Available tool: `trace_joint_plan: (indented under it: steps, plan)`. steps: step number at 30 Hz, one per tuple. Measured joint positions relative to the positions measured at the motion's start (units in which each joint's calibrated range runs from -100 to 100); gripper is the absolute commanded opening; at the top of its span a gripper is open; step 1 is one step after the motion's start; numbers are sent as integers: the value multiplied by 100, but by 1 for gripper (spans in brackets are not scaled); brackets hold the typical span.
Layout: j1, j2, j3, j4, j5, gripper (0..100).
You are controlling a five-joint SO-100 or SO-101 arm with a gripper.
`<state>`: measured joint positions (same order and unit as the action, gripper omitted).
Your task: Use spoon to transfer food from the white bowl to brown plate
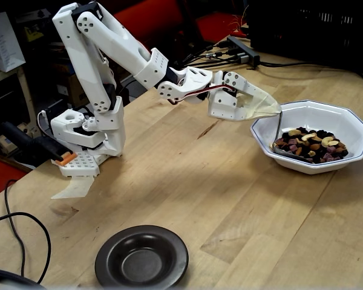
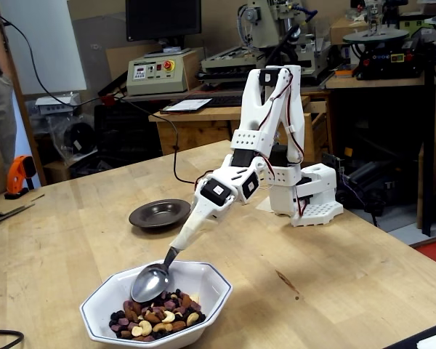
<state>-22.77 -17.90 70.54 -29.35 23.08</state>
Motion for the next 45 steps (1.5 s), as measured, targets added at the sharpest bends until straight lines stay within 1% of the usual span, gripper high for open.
trace_joint_plan:
  steps: [3,11,33,40,45]
  plan:
    - [0,0,0,0,112,4]
    - [0,0,0,0,176,4]
    - [-7,0,0,16,186,4]
    - [15,9,-623,16,186,4]
    - [-299,301,-774,16,186,4]
